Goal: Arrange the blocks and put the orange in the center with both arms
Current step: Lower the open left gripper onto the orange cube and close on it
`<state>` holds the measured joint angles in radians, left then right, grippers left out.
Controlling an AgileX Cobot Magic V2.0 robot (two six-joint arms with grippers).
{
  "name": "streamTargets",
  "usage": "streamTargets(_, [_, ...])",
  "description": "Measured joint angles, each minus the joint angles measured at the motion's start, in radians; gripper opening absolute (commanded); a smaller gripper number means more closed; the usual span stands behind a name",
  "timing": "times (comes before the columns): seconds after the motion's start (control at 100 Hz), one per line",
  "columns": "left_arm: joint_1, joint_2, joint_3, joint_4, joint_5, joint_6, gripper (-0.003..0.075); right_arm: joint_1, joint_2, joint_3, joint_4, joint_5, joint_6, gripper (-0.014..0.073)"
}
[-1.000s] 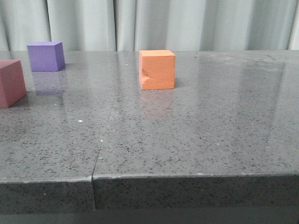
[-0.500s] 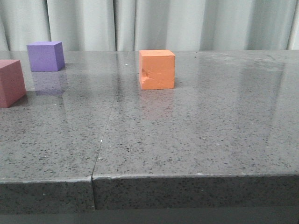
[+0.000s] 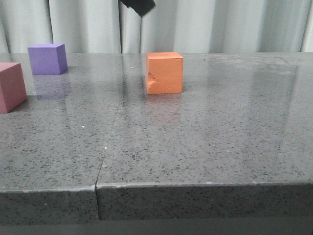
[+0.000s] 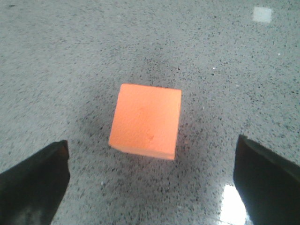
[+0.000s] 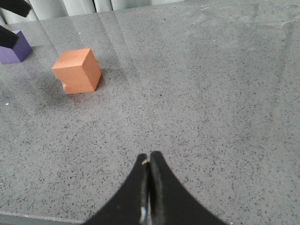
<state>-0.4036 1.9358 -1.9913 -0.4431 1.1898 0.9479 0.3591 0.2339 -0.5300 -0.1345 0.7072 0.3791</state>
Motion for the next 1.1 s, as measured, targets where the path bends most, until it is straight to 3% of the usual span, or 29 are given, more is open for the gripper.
streamTargets(0.31, [-0.053, 0.079, -0.022, 0.039, -0.048, 0.016, 0.0669, 0.0, 0.0, 0.054, 0.0, 0.011, 0.0, -0.0067])
streamTargets(0.92, [-0.055, 0.19, -0.022, 0.059, -0.09, 0.023, 0.0666, 0.0, 0.0, 0.056, 0.0, 0.004, 0.0, -0.0067])
streamTargets(0.99, [-0.055, 0.19, -0.022, 0.059, -0.093, 0.028, 0.0622, 0.0, 0.0, 0.056, 0.0, 0.003, 0.0, -0.0067])
streamTargets(1.1, [-0.055, 0.19, -0.022, 0.059, -0.093, 0.034, 0.0465, 0.0, 0.0, 0.056, 0.0, 0.003, 0.0, -0.0067])
